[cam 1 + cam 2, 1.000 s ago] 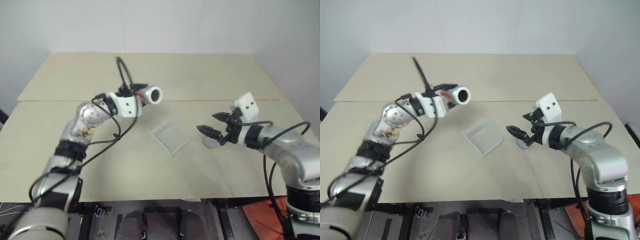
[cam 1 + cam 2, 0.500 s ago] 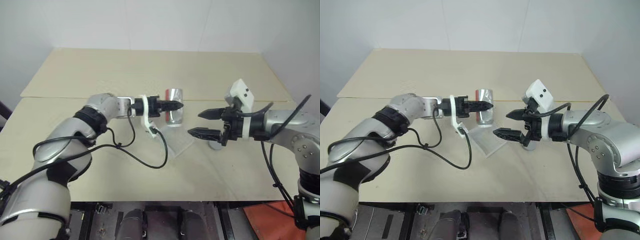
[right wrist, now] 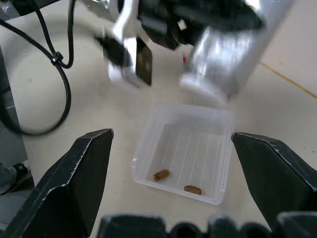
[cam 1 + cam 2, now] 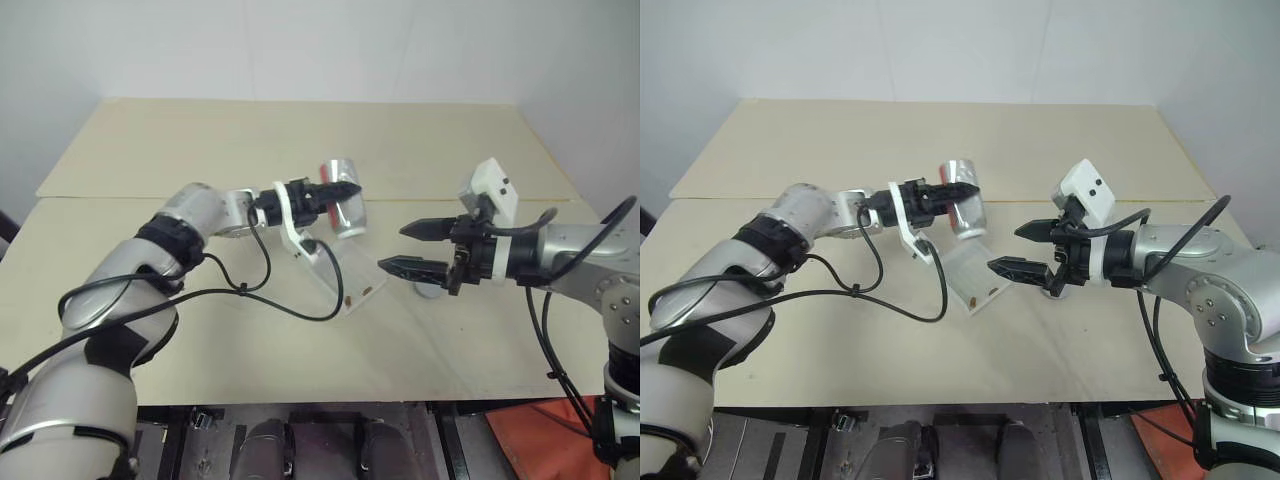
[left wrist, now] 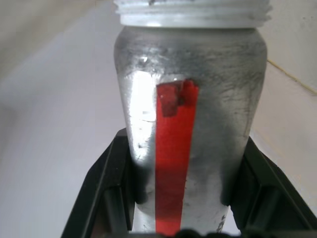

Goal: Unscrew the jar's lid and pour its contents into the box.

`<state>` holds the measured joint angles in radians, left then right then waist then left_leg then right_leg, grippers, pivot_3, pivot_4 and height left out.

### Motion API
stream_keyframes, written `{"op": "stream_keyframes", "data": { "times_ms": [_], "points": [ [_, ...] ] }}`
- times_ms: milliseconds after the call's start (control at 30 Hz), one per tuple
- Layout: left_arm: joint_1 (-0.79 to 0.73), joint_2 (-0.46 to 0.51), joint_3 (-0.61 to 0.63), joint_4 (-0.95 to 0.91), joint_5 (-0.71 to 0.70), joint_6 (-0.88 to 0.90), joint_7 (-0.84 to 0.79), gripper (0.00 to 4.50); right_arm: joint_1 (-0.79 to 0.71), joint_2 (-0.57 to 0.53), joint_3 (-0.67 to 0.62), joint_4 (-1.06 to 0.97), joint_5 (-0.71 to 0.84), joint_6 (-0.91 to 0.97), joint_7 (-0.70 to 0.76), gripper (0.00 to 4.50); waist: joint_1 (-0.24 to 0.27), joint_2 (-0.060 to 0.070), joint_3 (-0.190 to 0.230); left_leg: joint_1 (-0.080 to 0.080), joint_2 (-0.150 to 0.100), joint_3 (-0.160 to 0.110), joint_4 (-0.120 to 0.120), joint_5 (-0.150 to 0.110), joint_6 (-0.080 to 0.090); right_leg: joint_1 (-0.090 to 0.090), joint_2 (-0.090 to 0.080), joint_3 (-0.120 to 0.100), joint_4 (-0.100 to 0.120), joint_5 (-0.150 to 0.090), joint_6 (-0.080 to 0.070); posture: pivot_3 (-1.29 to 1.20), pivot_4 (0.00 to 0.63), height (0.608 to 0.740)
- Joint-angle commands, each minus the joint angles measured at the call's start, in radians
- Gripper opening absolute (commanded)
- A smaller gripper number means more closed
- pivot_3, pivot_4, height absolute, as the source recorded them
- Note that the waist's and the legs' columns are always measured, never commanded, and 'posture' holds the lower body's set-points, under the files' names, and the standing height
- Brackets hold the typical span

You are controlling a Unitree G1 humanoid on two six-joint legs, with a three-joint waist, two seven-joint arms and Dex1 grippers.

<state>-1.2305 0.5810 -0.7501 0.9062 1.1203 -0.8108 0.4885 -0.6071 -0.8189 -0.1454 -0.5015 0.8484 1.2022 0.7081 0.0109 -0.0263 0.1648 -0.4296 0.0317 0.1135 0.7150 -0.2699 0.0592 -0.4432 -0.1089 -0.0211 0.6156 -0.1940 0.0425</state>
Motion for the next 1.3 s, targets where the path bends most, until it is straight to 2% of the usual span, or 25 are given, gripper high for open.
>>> {"op": "stream_keyframes", "data": {
  "times_ms": [33,100,167,233,300,467,767,833,867,933,1000,1167,1300],
  "points": [
    [0.15,-0.001,0.231,-0.02,-0.559,-0.024,-0.424,2.05,0.016,0.004,-0.05,-0.037,0.017,-0.044,-0.015,4.46,-0.003,0.0,0.0,0.0,0.0,0.0,0.0,0.0,0.0,0.0,0.0,0.0,0.001,0.0,0.0,0.0,0.15,0.74],
    [0.299,-0.039,0.381,-0.165,-0.977,0.158,-0.75,2.05,0.03,0.009,-0.056,-0.046,0.015,-0.066,-0.016,4.46,-0.01,0.001,0.0,0.002,0.001,0.0,0.0,0.0,-0.001,0.0,-0.001,0.001,0.002,0.0,0.0,0.0,0.15,0.74],
    [0.406,-0.062,0.491,-0.318,-1.223,0.364,-0.92,2.05,0.043,0.009,-0.059,-0.054,0.012,-0.085,-0.015,4.46,-0.013,0.0,0.0,0.002,0.001,0.0,0.003,0.0,-0.001,0.0,-0.002,0.0,0.004,0.0,0.0,0.0,0.15,0.74],
    [0.502,-0.07,0.573,-0.437,-1.376,0.545,-1.0,2.05,0.045,0.013,-0.058,-0.052,0.007,-0.104,-0.015,4.46,-0.016,0.0,0.0,0.001,0.001,-0.001,0.005,0.0,-0.001,0.001,-0.002,-0.001,0.005,0.0,0.001,0.0,0.15,0.74],
    [0.573,-0.078,0.629,-0.526,-1.456,0.669,-1.037,2.05,0.042,0.015,-0.053,-0.046,0.005,-0.115,-0.019,4.46,-0.018,0.0,0.0,0.003,0.0,-0.002,0.007,0.0,0.0,0.003,-0.002,0.0,0.006,-0.001,0.001,0.0,0.15,0.74],
    [0.713,-0.122,0.703,-0.63,-1.516,0.803,-1.059,2.05,0.044,0.011,-0.049,-0.046,0.005,-0.131,-0.022,4.46,-0.016,0.001,0.0,0.01,-0.001,-0.003,0.006,-0.003,0.005,0.009,-0.001,0.002,0.008,-0.001,0.001,0.0,0.15,0.74],
    [0.797,-0.222,0.73,-0.542,-1.436,0.736,-1.066,2.05,0.042,-0.002,-0.058,-0.058,0.021,-0.125,-0.023,4.46,-0.008,0.001,0.0,0.011,-0.002,-0.003,0.006,-0.003,0.005,0.01,-0.001,0.002,0.008,-0.001,0.001,0.0,0.15,0.74],
    [0.801,-0.223,0.737,-0.525,-1.419,0.719,-1.075,2.77,0.037,-0.003,-0.06,-0.061,0.027,-0.123,-0.024,4.5,-0.006,0.0,-0.001,0.011,-0.002,-0.003,0.006,-0.003,0.006,0.01,-0.001,0.002,0.008,-0.001,0.001,0.0,0.15,0.74],
    [0.807,-0.222,0.743,-0.528,-1.42,0.72,-1.085,2.94,0.035,-0.004,-0.061,-0.061,0.029,-0.125,-0.02,4.5,-0.005,0.001,-0.001,0.012,-0.002,-0.003,0.006,-0.004,0.006,0.01,-0.001,0.002,0.007,-0.001,0.001,0.0,0.15,0.74],
    [0.838,-0.204,0.76,-0.572,-1.429,0.742,-1.097,3.58,0.029,-0.003,-0.06,-0.06,0.03,-0.125,-0.023,4.5,-0.007,0.001,-0.001,0.012,-0.001,-0.003,0.006,-0.004,0.007,0.01,-0.001,0.002,0.008,-0.001,0.001,0.0,0.15,0.74],
    [0.894,-0.158,0.778,-0.644,-1.43,0.761,-1.123,4.21,0.029,-0.003,-0.056,-0.063,0.028,-0.128,-0.023,4.5,-0.014,0.0,0.0,0.012,-0.001,-0.003,0.005,-0.004,0.007,0.01,-0.001,0.003,0.008,-0.001,0.001,0.0,0.15,0.74],
    [1.097,0.049,0.925,-0.916,-1.577,0.894,-1.279,4.21,0.056,0.002,-0.056,-0.075,0.025,-0.135,-0.033,4.5,-0.029,0.001,-0.001,0.012,0.0,-0.001,0.001,-0.004,0.006,0.006,-0.001,0.006,0.008,-0.001,0.0,0.0,0.15,0.74],
    [1.267,0.272,1.136,-1.076,-1.748,0.997,-1.514,4.21,0.133,-0.041,-0.087,-0.078,-0.004,-0.186,0.014,4.5,-0.024,0.001,0.0,0.014,0.001,0.0,0.0,-0.004,0.005,0.006,-0.002,0.006,0.006,-0.002,-0.003,0.0,0.15,0.74]
  ]
}}
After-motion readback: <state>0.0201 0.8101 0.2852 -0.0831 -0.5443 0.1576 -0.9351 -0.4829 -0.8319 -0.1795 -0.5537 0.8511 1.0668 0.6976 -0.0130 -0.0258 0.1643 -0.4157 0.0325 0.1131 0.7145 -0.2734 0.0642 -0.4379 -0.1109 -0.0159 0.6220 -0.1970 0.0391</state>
